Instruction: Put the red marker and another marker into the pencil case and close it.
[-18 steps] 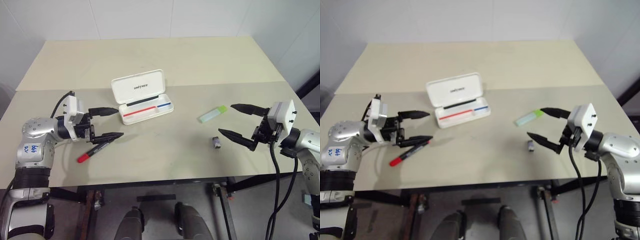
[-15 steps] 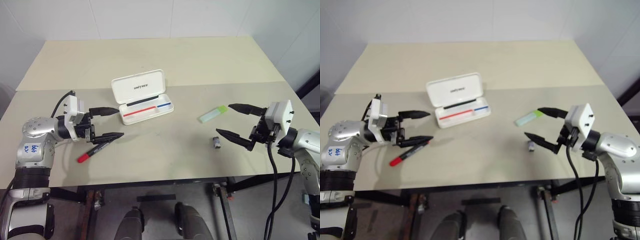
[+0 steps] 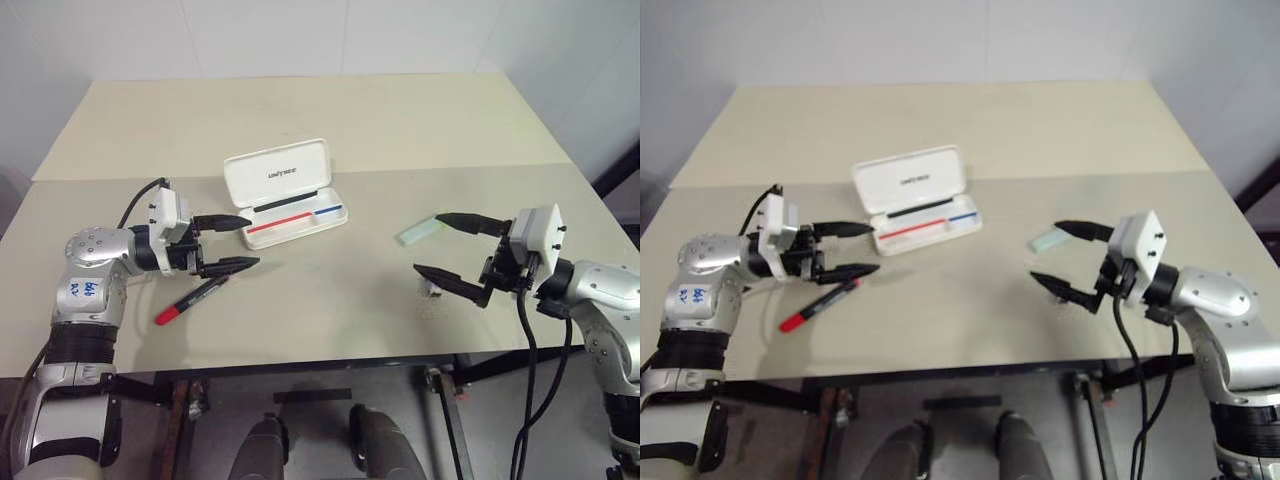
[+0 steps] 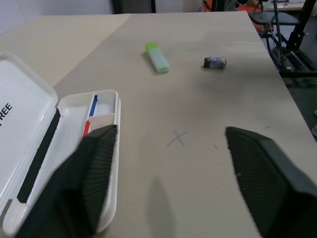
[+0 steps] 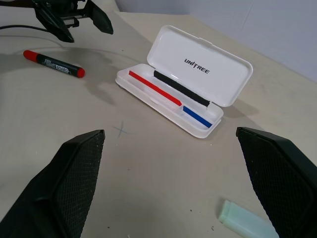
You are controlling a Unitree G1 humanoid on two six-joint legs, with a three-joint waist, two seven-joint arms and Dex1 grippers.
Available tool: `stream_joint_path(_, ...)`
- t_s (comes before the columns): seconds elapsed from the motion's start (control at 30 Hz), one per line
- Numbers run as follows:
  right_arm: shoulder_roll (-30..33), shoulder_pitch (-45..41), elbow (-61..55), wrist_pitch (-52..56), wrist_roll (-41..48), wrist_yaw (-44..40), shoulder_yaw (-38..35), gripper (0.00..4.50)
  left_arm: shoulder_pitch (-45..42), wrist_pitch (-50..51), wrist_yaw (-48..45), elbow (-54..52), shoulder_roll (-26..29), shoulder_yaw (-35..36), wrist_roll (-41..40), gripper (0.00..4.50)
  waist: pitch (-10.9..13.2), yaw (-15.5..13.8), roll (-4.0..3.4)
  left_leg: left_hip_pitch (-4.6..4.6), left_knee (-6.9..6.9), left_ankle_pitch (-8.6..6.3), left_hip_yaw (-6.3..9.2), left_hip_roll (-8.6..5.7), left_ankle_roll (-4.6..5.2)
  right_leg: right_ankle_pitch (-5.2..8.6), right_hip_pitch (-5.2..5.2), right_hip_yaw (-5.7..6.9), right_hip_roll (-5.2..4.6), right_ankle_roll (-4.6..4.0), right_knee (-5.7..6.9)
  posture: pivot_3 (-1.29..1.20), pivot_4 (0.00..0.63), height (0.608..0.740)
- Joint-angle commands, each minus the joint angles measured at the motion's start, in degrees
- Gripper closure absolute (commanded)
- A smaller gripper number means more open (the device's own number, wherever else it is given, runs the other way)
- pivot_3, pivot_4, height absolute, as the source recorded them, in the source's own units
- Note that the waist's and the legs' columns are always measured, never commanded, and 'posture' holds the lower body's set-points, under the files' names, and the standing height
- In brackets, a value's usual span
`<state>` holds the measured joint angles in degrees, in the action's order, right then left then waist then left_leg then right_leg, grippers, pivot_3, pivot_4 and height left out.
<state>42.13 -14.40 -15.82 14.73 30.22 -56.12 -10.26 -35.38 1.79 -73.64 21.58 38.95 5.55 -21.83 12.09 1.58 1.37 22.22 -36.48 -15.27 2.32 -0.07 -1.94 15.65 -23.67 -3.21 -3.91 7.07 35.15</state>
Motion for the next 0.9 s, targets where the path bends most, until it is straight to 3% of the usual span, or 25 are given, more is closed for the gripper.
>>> stream_joint_path(0.03, -0.8, -0.6, -3.0, -0.5, 0.0, 1.2, 0.5, 0.0, -1.7, -2.5, 3.2, 1.4, -0.7, -0.4, 2.8, 2.23, 0.0, -0.1, 0.0, -0.01, 0.0, 0.0, 0.0, 0.0, 0.0, 0.0, 0.0, 0.0, -0.01, 0.0, 0.02, 0.0, 0.15, 0.74)
stream_joint_path(0.1, -0.8, -0.7, -3.3, -0.3, 0.3, 1.2, 0.7, 0.0, -2.2, -2.7, 3.5, 1.9, -1.1, -0.6, 3.1, 2.93, 0.0, -0.1, 0.0, 0.01, -0.03, 0.0, 0.01, -0.01, 0.0, 0.0, 0.0, 0.0, -0.01, 0.0, 0.04, 0.0, 0.15, 0.74)
stream_joint_path(0.33, 0.1, -4.1, -4.0, 1.4, 0.7, -2.2, 4.6, 0.0, -10.9, -8.4, 10.0, 15.2, -7.6, -8.0, 13.6, 2.93, 0.0, -1.0, 0.01, 0.08, -0.5, -0.03, 0.06, -0.05, 0.05, -0.03, 0.04, 0.02, 0.03, 0.05, 0.23, 0.0, 0.15, 0.74)
stream_joint_path(0.9, -1.9, -7.1, -8.6, 5.6, 1.4, 2.0, 5.6, 0.0, -20.8, -14.4, 13.4, 32.5, -9.3, -12.3, 23.1, 2.93, 0.0, -1.4, 0.04, 0.16, -0.61, -0.05, 0.05, -0.05, 0.09, -0.06, 0.02, -0.04, 0.05, 0.12, 0.29, 0.0, 0.15, 0.74)
